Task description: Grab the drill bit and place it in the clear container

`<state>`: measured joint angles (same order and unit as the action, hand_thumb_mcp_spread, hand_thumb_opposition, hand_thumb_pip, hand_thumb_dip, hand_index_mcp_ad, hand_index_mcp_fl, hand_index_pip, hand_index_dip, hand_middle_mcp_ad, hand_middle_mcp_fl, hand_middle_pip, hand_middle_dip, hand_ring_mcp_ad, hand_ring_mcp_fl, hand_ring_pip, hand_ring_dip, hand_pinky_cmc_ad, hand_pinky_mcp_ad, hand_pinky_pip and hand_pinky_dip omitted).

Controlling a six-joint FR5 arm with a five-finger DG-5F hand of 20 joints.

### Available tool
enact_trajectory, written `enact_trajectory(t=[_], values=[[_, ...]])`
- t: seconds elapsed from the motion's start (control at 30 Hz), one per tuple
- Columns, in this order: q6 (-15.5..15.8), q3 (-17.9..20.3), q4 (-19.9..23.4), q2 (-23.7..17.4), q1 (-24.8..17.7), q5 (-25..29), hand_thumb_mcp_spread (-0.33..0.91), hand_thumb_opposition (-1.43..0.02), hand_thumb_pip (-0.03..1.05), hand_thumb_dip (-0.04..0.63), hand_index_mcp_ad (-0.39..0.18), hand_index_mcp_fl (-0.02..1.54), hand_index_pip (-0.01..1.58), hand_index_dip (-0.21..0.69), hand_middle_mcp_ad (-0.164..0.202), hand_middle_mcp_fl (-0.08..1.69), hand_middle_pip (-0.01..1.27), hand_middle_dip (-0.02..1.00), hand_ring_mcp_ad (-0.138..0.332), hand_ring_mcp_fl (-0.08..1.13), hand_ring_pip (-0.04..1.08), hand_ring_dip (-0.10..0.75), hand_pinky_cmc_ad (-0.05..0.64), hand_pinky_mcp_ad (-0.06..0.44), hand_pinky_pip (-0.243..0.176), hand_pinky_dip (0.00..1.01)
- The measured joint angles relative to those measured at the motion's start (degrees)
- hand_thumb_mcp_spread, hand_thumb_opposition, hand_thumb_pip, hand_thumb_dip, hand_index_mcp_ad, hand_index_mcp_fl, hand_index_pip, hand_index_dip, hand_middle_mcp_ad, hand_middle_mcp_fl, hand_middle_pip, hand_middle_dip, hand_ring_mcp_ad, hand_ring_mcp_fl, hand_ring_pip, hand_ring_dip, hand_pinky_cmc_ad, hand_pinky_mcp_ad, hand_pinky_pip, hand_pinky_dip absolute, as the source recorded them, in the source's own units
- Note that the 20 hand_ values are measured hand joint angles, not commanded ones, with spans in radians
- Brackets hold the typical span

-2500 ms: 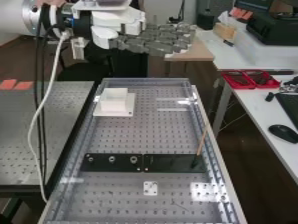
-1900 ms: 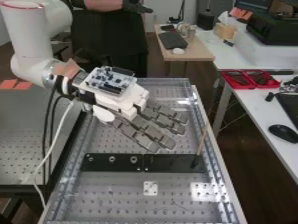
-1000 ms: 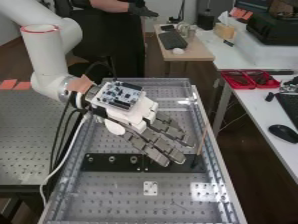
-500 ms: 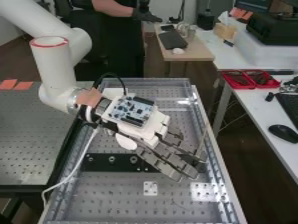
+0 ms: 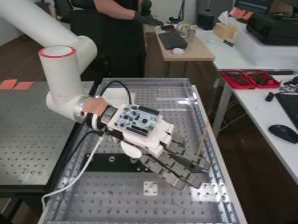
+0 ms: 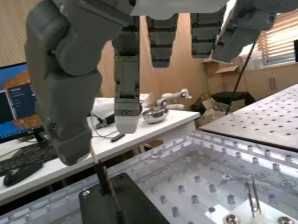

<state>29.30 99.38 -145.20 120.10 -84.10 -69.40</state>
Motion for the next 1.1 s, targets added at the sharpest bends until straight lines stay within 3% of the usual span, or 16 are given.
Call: enact_trajectory(t=[0.7, 0.93, 1.1], values=[[0.25, -0.87, 0.48, 1.71, -0.99, 0.74, 0.59, -0.86, 0.35, 0.286, -0.089, 0.48, 0.91, 0.265, 0.065, 0.04, 0.16, 0.11, 0.216, -0.02, 0.10, -0.002, 0.251, 0.166, -0.091, 0.17], [0.94, -1.60, 0.05, 2.44, -1.05, -0.21, 0.66, -0.88, 0.39, 0.316, -0.166, 0.64, 0.97, 0.265, 0.061, 0.06, 0.16, 0.11, 0.216, -0.01, 0.10, -0.002, 0.251, 0.166, -0.091, 0.17], [1.01, -2.04, -0.35, 3.05, -0.76, -0.52, 0.69, -0.91, 0.40, 0.316, -0.190, 0.69, 1.01, 0.286, 0.059, 0.07, 0.16, 0.11, 0.216, 0.00, 0.10, -0.005, 0.251, 0.166, -0.091, 0.17]])
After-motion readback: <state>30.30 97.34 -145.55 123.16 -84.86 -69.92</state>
